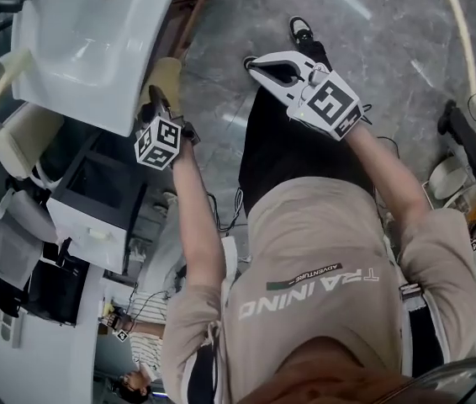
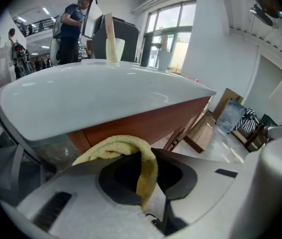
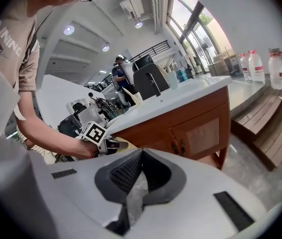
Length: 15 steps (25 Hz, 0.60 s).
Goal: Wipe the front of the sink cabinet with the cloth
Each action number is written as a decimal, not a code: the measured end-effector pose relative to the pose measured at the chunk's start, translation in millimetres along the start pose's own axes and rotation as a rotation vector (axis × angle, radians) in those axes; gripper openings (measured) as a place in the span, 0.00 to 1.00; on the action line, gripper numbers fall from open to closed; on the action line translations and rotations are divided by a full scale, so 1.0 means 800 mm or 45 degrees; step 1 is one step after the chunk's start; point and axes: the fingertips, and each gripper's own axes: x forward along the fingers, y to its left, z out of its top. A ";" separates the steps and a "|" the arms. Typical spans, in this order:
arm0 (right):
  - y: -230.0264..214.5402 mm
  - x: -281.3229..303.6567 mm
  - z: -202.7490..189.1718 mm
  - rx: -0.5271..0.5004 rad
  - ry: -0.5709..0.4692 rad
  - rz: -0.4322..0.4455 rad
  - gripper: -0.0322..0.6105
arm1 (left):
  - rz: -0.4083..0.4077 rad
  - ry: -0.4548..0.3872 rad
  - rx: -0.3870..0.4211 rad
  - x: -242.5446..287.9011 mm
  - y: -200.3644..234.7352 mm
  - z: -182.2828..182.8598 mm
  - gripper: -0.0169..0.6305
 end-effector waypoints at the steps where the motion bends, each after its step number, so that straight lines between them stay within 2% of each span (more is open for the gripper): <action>1: -0.005 0.001 -0.005 0.013 0.002 0.000 0.07 | 0.010 0.011 0.000 0.001 -0.001 -0.001 0.10; 4: -0.016 0.008 -0.017 0.029 0.007 0.029 0.07 | 0.024 0.056 0.022 0.006 -0.007 0.001 0.10; 8: -0.046 0.011 -0.021 0.034 -0.017 0.067 0.07 | -0.014 0.051 0.054 0.026 -0.038 0.012 0.10; 11: -0.082 0.009 -0.024 0.050 -0.039 0.055 0.07 | -0.026 0.035 0.065 0.051 -0.067 0.026 0.10; 15: -0.126 -0.016 -0.019 -0.030 -0.024 0.008 0.07 | -0.038 0.009 0.062 0.080 -0.116 0.049 0.10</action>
